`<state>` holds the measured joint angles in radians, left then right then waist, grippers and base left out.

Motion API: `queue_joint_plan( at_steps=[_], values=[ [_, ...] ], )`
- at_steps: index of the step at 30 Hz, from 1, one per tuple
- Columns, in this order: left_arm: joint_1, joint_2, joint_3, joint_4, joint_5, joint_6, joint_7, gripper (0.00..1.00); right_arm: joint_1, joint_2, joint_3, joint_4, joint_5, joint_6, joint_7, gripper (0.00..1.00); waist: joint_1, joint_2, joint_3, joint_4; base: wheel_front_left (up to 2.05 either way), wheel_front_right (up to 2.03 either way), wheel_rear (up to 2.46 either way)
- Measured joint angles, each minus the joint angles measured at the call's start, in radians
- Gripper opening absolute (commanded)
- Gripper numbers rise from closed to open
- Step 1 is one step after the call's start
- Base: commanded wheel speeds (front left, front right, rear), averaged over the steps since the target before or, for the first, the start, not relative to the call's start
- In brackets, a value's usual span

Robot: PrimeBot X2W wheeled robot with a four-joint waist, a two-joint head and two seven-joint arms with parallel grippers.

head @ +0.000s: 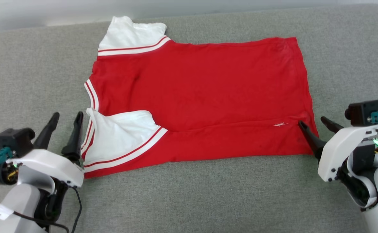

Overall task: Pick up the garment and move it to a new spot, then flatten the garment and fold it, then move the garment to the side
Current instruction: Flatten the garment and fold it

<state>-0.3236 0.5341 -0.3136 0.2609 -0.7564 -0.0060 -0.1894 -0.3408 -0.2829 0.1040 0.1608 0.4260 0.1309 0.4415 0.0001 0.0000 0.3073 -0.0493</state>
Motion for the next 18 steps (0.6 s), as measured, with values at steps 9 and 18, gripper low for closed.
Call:
queue_joint_plan(
  at_steps=[9,18],
  values=[
    [0.146,0.02,0.003,-0.123,-0.002,0.096,0.04,1.0,0.089,0.039,-0.081,-0.051,-0.144,0.0,0.094,1.0,-0.0001,0.0,-0.054,0.008,0.0,0.0,0.0],
    [0.277,0.086,-0.058,-0.303,-0.014,0.177,0.256,1.0,0.176,0.157,-0.163,-0.164,-0.215,0.0,0.218,1.0,-0.0001,0.0,-0.057,0.008,0.0,0.0,0.0]
  ],
)
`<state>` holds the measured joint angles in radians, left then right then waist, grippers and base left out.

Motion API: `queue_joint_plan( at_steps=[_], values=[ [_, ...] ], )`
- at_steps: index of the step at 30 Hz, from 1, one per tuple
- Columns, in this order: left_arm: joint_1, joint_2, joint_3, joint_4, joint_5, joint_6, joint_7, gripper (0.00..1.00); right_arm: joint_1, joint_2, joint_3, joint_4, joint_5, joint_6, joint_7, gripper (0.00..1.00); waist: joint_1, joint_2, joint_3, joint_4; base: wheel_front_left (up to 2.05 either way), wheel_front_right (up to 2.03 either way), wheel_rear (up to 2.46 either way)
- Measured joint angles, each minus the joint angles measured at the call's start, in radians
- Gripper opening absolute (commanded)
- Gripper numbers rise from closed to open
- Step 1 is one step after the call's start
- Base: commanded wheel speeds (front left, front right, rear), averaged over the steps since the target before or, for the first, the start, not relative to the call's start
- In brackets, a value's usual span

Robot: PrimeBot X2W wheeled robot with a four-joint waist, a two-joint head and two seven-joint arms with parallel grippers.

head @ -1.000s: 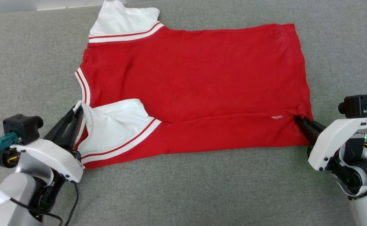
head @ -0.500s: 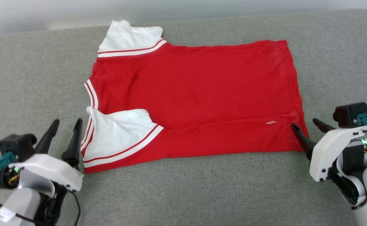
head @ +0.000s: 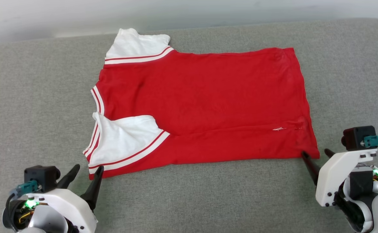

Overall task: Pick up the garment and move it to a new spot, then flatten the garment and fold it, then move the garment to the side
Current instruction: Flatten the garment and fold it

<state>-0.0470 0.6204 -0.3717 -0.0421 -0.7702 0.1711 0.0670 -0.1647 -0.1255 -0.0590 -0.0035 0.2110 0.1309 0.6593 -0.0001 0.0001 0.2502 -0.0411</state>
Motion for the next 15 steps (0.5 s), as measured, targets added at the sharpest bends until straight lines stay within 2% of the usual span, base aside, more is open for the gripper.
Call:
queue_joint_plan(
  at_steps=[4,9,15],
  values=[
    [0.0,0.009,0.006,-0.026,0.001,0.04,0.031,1.0,0.011,0.022,-0.004,-0.05,0.0,0.0,0.013,1.0,0.0,0.0,0.016,-0.008,0.0,0.0,0.0],
    [-0.005,0.013,0.006,-0.013,0.0,0.068,0.071,1.0,0.022,0.034,-0.01,-0.095,-0.005,0.0,0.019,1.0,0.0001,0.0,0.044,-0.021,0.0,0.0,0.0],
    [-0.024,0.017,-0.006,0.023,-0.003,0.075,0.102,1.0,0.022,0.04,-0.012,-0.117,-0.009,0.0,0.022,1.0,0.0,0.0,0.074,-0.04,0.0,0.0,0.0]
  ],
)
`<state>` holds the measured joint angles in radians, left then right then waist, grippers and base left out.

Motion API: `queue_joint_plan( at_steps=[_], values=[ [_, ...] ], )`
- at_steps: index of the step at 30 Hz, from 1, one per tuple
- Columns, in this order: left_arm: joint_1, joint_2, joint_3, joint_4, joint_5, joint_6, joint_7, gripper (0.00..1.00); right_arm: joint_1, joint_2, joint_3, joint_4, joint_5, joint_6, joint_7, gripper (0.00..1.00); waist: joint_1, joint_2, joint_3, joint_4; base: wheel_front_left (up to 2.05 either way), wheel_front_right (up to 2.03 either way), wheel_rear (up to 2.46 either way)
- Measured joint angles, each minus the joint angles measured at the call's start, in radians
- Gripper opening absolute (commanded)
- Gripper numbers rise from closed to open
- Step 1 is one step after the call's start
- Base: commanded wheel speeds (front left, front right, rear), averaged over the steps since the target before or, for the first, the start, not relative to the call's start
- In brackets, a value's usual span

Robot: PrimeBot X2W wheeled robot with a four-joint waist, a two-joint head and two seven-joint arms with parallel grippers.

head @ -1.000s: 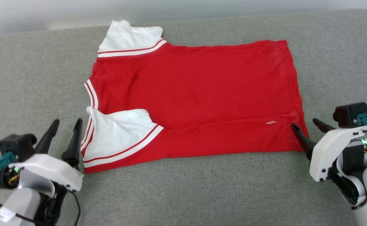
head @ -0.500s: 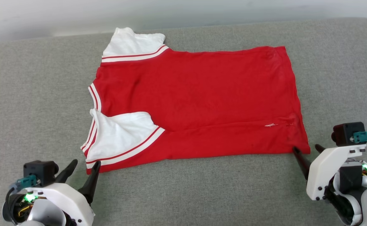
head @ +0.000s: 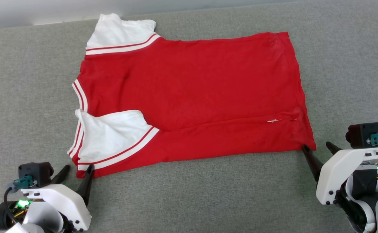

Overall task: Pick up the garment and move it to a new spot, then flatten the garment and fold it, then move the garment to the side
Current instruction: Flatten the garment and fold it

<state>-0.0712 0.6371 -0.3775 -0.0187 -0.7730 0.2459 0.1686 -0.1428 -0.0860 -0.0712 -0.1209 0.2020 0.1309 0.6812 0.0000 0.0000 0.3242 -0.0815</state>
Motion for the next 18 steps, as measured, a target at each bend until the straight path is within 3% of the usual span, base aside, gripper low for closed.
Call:
queue_joint_plan(
  at_steps=[6,8,9,12,18],
  values=[
    [-0.017,0.004,-0.018,0.028,-0.004,-0.015,0.025,1.0,0.001,0.006,0.001,-0.001,0.0,0.0,-0.004,1.0,0.0,0.0,0.017,-0.012,0.0,0.0,0.0],
    [-0.022,0.009,-0.028,0.03,-0.012,-0.029,0.045,0.19,0.0,0.006,0.0,0.0,-0.001,0.0,-0.007,1.0,-0.0001,0.0,0.019,-0.013,0.0,0.0,0.0],
    [-0.031,0.006,-0.037,0.035,-0.014,-0.041,0.051,0.0,-0.001,0.005,-0.004,0.002,-0.007,0.0,-0.016,1.0,0.0,0.0,0.017,-0.01,0.0,0.0,0.0],
    [-0.032,-0.021,-0.046,0.04,-0.017,-0.049,0.04,0.0,-0.002,-0.001,-0.002,0.006,-0.01,0.0,-0.016,1.0,0.0,0.0,0.005,-0.004,0.0,0.0,0.0],
    [-0.035,-0.023,-0.044,0.016,-0.002,-0.051,-0.007,0.0,-0.019,-0.028,0.0,0.021,-0.029,0.0,-0.003,1.0,0.0,0.0,-0.022,0.019,0.0,0.0,0.0]
  ],
)
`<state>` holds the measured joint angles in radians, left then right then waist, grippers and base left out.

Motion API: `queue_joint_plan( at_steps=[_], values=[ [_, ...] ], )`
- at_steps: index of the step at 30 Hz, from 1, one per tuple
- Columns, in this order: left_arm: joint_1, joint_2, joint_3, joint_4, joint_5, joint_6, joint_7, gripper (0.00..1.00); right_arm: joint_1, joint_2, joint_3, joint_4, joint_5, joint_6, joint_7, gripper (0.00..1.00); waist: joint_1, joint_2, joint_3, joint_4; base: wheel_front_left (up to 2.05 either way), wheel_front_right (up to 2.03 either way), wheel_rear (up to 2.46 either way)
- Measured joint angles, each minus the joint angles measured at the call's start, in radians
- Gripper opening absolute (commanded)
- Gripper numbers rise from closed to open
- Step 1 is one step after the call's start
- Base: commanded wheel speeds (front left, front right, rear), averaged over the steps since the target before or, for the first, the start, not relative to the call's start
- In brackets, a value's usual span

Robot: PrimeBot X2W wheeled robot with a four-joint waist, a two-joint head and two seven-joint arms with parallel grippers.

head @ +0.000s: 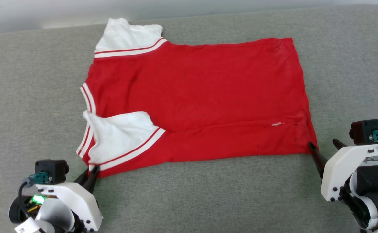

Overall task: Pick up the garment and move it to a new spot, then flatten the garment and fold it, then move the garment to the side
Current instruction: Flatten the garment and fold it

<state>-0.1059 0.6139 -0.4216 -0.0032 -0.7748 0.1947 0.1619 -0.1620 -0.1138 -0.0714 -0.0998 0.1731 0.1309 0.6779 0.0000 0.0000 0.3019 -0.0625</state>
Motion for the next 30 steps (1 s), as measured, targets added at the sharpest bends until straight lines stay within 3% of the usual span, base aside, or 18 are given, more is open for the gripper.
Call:
queue_joint_plan(
  at_steps=[9,12,23,24,25,26,30],
  values=[
    [-0.005,0.015,0.025,-0.143,0.032,0.017,-0.048,0.0,-0.043,-0.016,-0.011,0.096,-0.051,0.0,0.027,1.0,0.0,0.0,0.0,0.045,0.0,0.0,0.0],
    [-0.012,0.022,0.018,-0.185,0.044,0.002,-0.062,0.0,-0.052,-0.015,-0.013,0.133,-0.064,0.0,0.028,1.0,0.0,0.0,0.01,0.058,0.0,0.0,0.0],
    [-0.015,0.018,0.015,-0.18,0.046,0.004,-0.077,0.0,-0.081,-0.006,-0.028,0.235,-0.101,0.0,0.025,1.0,0.0,0.0,0.046,0.091,0.0,0.0,0.0],
    [-0.015,0.02,0.012,-0.174,0.046,0.003,-0.076,0.0,-0.082,-0.006,-0.026,0.239,-0.096,0.0,0.027,0.75,0.0,0.0,0.048,0.092,0.0,0.0,0.0],
    [-0.015,0.02,0.01,-0.169,0.046,0.002,-0.072,0.0,-0.085,-0.005,-0.025,0.244,-0.091,0.0,0.028,0.22,0.0,0.0,0.048,0.092,0.0,0.0,0.0],
    [-0.015,0.018,0.008,-0.166,0.04,0.0,-0.069,0.0,-0.085,-0.005,-0.024,0.247,-0.088,0.0,0.028,0.0,0.0,0.0,0.048,0.092,0.0,0.0,0.0],
    [-0.005,0.029,-0.01,-0.135,0.041,-0.001,-0.043,0.0,-0.089,0.0,-0.028,0.261,-0.073,0.0,0.018,0.0,0.0,0.0,0.038,0.086,0.0,0.0,0.0]
  ],
)
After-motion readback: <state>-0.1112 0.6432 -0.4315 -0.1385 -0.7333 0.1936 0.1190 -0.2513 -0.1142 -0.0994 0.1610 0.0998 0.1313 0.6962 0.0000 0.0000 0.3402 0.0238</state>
